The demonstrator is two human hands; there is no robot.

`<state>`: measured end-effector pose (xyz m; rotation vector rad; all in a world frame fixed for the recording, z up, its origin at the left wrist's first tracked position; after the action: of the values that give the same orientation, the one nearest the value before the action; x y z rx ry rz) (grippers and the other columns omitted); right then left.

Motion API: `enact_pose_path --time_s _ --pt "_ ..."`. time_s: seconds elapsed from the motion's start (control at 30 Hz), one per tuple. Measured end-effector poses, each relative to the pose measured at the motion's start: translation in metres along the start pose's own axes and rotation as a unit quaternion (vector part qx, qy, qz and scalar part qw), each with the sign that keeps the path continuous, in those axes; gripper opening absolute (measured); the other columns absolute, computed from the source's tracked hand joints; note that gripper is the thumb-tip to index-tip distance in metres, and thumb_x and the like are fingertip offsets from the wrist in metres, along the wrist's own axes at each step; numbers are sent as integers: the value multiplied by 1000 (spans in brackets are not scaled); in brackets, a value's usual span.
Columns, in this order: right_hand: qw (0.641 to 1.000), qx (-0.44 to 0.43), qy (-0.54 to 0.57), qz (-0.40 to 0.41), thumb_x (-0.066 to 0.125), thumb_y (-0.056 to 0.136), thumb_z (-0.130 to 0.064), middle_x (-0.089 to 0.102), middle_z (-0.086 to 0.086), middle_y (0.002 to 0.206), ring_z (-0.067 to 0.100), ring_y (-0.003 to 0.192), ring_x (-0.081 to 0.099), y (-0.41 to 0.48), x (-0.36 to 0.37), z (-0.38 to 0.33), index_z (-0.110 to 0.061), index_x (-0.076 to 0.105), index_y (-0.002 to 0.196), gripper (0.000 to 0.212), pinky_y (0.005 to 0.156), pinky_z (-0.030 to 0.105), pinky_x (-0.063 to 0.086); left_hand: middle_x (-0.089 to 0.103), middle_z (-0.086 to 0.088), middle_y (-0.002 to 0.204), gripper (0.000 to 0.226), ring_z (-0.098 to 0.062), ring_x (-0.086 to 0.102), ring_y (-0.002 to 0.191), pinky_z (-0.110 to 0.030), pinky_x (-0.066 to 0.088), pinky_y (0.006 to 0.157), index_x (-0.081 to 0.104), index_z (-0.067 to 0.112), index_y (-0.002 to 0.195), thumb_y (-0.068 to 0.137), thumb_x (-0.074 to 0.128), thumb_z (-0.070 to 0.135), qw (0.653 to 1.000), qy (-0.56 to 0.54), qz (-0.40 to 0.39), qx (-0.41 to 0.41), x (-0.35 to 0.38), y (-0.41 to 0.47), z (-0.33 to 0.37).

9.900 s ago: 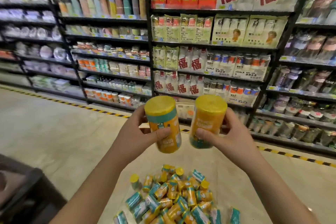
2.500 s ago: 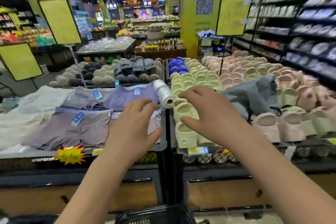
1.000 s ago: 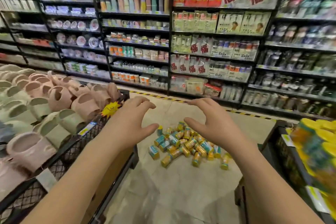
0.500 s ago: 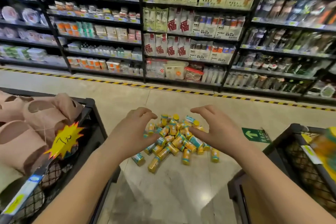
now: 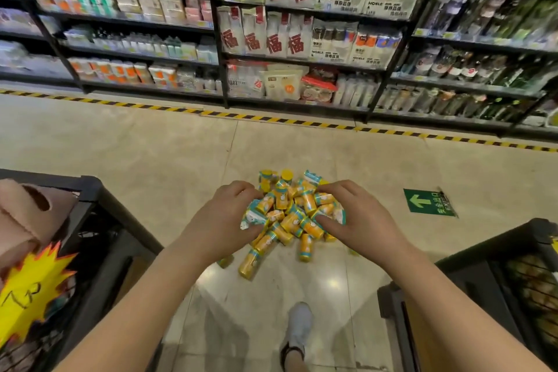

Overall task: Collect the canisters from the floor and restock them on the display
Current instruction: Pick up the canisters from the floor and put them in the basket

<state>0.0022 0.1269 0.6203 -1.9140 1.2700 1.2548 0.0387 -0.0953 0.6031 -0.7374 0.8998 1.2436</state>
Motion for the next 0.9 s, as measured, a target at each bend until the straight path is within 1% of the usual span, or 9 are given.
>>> enact_pose_path --time_s 0.13,0.27,0.33,0.4,0.5,0.67,0.77,0.83,0.9 --pt "999 6 14 -28 78 83 -37 60 -6 126 18 115 60 41 23 46 -27 61 133 53 91 38 52 43 10 145 57 -15 39 134 -25 39 95 53 27 140 87 74 35 1000 -11 -18 -13 34 55 -12" --pt "999 28 23 -37 79 82 -36 62 -5 125 19 111 62 86 48 101 -26 63 130 52 86 31 51 42 8 145 60 -13 38 135 -29 42 100 52 26 141 86 75 35 998 -30 -46 -33 80 114 -31" --pt "998 35 20 -43 78 82 -37 62 -6 126 20 110 63 111 67 127 -27 62 131 52 87 35 52 44 7 144 60 -16 41 134 -34 44 103 53 26 139 84 77 35 997 -39 -54 -39 107 140 -46" --pt "998 35 24 -53 78 81 -36 62 -4 125 21 112 63 136 94 151 -26 62 132 53 89 38 53 44 7 145 61 -17 42 133 -30 42 104 53 26 139 84 77 35 996 -44 -59 -48 134 164 -66" --pt "996 36 27 -81 76 82 -36 62 0 126 26 114 62 171 144 185 -23 62 133 54 90 41 53 43 6 147 62 -17 42 132 -25 37 104 52 26 141 85 77 37 995 -38 -67 -63 177 196 -100" --pt "994 53 26 -94 78 81 -35 60 3 129 29 112 62 213 245 243 -22 60 135 58 90 43 53 45 0 145 64 -23 44 133 -33 41 108 53 22 140 83 77 37 991 -43 -96 -88 261 238 -178" --pt "993 49 33 -99 79 79 -34 62 4 121 29 105 64 228 318 276 -20 61 133 58 85 42 54 49 -6 141 67 -32 49 128 -45 47 103 56 18 136 76 69 44 989 -30 -106 -98 322 257 -229" --pt "993 55 33 -103 79 79 -34 62 5 119 30 104 64 234 366 298 -19 62 132 58 83 40 54 51 -8 139 69 -34 51 125 -46 48 101 57 16 135 73 64 45 988 -19 -117 -103 364 268 -261" --pt "991 62 29 -111 79 80 -34 61 6 122 31 109 62 238 414 317 -20 61 134 58 88 41 52 50 -8 138 70 -35 51 125 -47 48 101 57 15 135 72 63 44 986 -12 -131 -100 409 278 -290"
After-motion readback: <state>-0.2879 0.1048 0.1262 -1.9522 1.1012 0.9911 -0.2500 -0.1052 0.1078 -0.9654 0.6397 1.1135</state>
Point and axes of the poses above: each hand's wrist, its own y-axis towards the middle knuckle, its own x-axis out of the palm, z = x × y, the point moved 9 cm from there along y, towards the middle knuckle
